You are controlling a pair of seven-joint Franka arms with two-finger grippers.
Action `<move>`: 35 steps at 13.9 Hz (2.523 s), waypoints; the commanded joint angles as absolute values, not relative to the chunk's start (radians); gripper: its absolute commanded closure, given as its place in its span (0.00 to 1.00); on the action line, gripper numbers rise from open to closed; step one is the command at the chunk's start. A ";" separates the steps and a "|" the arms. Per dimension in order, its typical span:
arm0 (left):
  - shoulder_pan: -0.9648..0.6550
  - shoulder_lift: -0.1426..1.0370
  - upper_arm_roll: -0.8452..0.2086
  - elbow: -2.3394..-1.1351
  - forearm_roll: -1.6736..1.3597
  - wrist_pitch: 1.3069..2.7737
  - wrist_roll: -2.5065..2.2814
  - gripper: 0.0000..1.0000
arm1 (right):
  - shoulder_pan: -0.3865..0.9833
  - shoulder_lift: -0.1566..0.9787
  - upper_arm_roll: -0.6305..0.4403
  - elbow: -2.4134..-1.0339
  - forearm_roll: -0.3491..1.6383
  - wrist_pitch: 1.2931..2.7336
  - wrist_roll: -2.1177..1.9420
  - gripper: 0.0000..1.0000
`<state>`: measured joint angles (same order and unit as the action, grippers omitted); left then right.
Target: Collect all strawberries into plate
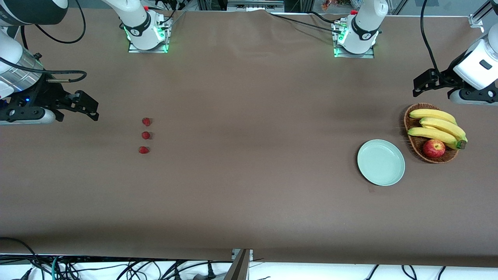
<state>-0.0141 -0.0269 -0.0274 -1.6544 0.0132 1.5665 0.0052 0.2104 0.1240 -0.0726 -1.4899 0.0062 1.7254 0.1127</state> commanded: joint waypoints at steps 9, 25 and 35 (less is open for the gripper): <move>-0.012 -0.034 -0.029 -1.646 0.029 1.551 -0.002 0.00 | 0.210 0.118 -0.075 -1.486 0.012 1.726 0.123 0.00; -0.012 -0.032 -0.029 -1.646 0.029 1.543 -0.002 0.00 | 0.210 0.176 -0.075 -1.512 0.003 1.680 0.035 0.00; -0.012 -0.032 -0.029 -1.646 0.029 1.543 -0.002 0.00 | 0.209 0.481 -0.071 -1.561 0.023 1.862 0.005 0.00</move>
